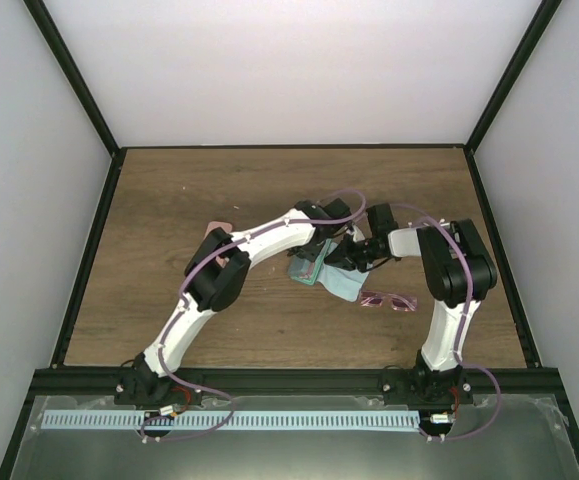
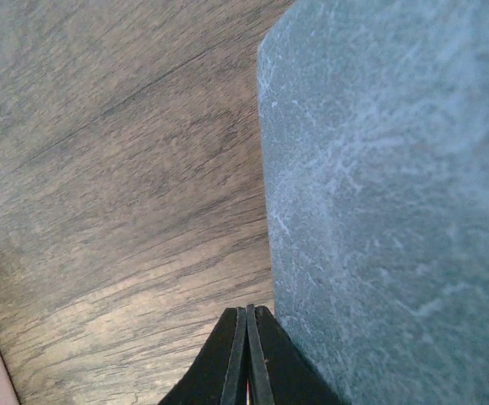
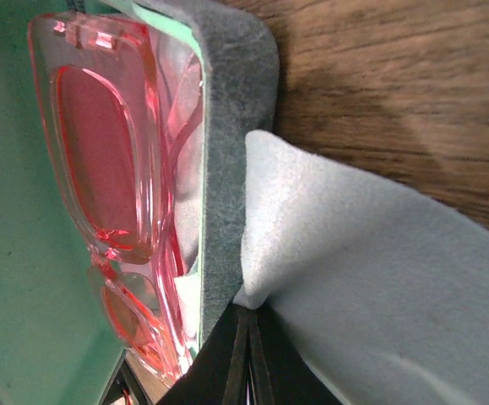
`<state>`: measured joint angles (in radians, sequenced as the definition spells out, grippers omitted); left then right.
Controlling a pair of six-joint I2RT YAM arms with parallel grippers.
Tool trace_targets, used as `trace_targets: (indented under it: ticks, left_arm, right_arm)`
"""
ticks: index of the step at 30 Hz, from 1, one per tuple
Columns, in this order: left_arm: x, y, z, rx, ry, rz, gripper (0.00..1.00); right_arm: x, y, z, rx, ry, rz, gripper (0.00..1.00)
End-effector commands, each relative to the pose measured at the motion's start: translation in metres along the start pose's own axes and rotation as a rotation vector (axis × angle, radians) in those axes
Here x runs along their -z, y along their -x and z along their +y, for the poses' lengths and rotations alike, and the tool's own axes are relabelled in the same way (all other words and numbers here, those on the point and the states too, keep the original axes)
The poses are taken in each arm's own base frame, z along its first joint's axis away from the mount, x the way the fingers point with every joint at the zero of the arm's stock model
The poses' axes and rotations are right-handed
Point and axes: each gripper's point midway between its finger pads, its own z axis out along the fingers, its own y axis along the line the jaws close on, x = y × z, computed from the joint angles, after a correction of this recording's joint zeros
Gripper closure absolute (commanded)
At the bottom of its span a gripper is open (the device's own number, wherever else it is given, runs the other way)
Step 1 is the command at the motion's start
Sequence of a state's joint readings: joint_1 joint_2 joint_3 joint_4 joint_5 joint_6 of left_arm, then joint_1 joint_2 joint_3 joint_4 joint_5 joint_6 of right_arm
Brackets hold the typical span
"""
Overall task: Organize the sunglasses
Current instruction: Close the sunglasses case at the center of the board.
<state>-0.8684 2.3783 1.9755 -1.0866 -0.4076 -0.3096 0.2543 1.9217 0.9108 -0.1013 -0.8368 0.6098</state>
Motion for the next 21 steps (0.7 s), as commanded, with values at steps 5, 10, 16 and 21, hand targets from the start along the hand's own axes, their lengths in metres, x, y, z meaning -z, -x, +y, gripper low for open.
trace_targets:
  ticks: [5,10,16,21]
  left_arm:
    - [-0.023,-0.127,-0.224,-0.283,-0.624,0.311,0.95]
    - [-0.034,-0.134,-0.231,-0.263,-0.597,0.330,0.95]
    - [-0.047,-0.141,-0.246,-0.257,-0.544,0.325,0.95]
    - [-0.061,-0.154,-0.248,-0.259,-0.505,0.353,0.96]
  right_arm:
    - [-0.045,-0.018,-0.010,0.087,-0.071,0.076,0.99]
    - [-0.045,-0.022,-0.018,0.096,-0.103,0.083,0.99]
    - [-0.040,-0.026,-0.028,0.156,-0.158,0.092,0.99]
    - [-0.038,-0.024,-0.024,0.201,-0.164,0.099,0.98]
